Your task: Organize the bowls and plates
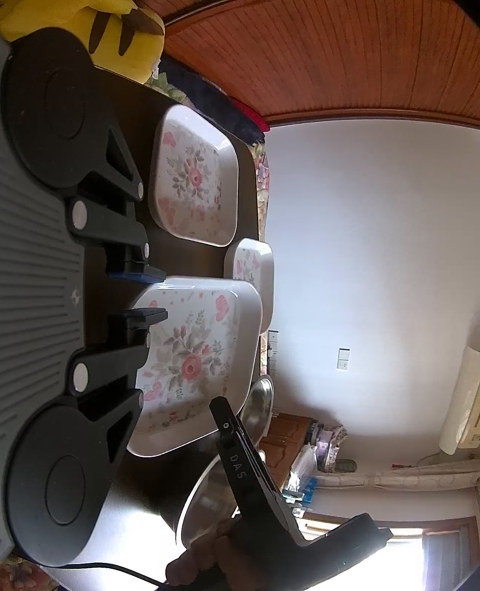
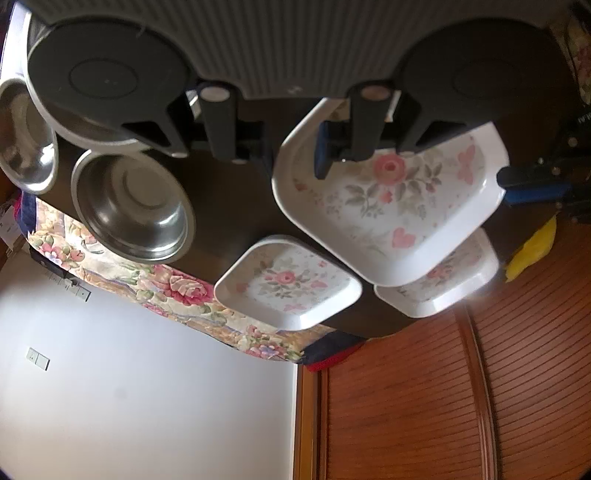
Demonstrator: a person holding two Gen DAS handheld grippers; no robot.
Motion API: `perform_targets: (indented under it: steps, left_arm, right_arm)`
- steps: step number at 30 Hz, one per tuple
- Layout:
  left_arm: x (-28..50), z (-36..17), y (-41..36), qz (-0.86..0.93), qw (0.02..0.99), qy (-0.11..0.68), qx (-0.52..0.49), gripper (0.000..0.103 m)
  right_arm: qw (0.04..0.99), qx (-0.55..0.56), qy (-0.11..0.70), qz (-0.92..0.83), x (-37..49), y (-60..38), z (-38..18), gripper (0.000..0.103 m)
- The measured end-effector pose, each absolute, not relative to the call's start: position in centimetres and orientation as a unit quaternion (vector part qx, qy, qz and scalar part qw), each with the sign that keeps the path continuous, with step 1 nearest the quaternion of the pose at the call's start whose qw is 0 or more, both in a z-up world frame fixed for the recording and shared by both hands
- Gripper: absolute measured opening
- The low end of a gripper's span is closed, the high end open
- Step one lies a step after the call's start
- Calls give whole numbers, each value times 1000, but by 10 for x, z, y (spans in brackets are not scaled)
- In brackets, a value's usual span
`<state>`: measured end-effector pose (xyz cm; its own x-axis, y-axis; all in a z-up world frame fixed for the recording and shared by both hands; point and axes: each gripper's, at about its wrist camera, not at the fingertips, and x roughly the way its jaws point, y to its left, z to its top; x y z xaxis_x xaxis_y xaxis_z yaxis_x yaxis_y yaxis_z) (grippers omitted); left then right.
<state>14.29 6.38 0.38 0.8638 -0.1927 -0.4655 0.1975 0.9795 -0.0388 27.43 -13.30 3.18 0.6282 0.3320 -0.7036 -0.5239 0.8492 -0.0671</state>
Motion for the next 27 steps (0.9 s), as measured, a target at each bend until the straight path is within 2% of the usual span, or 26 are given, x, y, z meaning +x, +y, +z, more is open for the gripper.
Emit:
perform_targets:
  steps: [10,27]
  left_arm:
    - [112,-9,71,-91,964,248,-11,33]
    - [97,-29,75,-71,962,265,-2,33]
  right_arm:
    - [895,-122,350,248,239,-135,27,26]
    - [881,-124,368,269,233,-117,-7,26]
